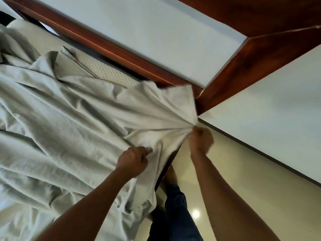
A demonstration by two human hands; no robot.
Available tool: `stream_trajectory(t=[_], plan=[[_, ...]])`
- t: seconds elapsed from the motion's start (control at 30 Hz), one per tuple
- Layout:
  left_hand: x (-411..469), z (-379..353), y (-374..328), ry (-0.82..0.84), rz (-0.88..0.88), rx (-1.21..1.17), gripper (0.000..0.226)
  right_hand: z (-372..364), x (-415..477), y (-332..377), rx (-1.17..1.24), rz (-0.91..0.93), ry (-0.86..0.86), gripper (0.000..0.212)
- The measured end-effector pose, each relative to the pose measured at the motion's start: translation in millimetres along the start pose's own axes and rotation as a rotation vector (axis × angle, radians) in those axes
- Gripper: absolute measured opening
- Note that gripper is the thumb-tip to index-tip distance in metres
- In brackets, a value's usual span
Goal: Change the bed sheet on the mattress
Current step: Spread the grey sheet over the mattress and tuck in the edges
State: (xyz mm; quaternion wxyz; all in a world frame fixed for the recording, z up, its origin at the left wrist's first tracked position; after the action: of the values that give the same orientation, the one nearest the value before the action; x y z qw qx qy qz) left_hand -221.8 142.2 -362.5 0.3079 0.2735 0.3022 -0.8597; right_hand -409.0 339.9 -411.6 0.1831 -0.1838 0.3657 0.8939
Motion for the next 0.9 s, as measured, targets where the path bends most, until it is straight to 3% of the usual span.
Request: stream_trajectory(t=[0.1,0.17,0.27,0.33,0.43,0.53,0.6,0.73,0.8,0.87,0.9], plan=[[-7,-15,-29,0.068,-0.155,-0.188,0.011,49,19,-68,0.137,-0.358,-0.115,0.037],[-9,-18,-44,0.031,-0.239,-0.219,0.015,49,22,-69,0.423,-0.396,-0.068,0.02],[-4,-11,-37,-0.128,-0.286,-0.236,0.01,25,12,-44,0.658,-0.369,0.077,0.035],[-5,-4,-25,-0.202,-0.275,-0.229,0.013,14,-2,-37,0.464,-0.28,0.068,0.046],[-21,6,-1,-0.258,-0.181,-0.246,0.015,1,-41,-21,0.134,-0.071,0.057,0.043],[-48,6,30,-0.306,-0.022,-0.258,0.013,-22,-71,-5,0.008,0.111,0.257,0.046],[-68,-2,53,-0.341,0.069,-0.237,0.008,-30,-76,-7,-0.01,0.067,0.325,0.048],[-124,-37,111,-0.4,0.28,-0.281,0.015,-36,-96,-46,0.149,-0.137,0.293,0.015],[-153,-64,136,-0.383,0.364,-0.286,0.017,-34,-120,-74,0.203,-0.277,0.302,0.026],[-185,-89,157,-0.363,0.417,-0.263,0.004,-35,-153,-99,0.168,-0.396,0.439,0.027],[-200,-100,162,-0.342,0.44,-0.265,0.013,-37,-171,-110,0.149,-0.446,0.545,0.025]])
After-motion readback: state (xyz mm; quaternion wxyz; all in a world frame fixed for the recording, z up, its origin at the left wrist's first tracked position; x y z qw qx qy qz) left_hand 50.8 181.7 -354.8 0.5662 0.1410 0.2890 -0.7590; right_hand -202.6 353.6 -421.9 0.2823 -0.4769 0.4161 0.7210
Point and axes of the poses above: each hand's wrist, its own x-axis towards the middle knuckle, its own z-axis out of the back of the hand, y = z × x, the point moved 5 cm from there along x, towards the middle knuckle, and after that the axes turned 1 degree about y, right-handed, at the moved point
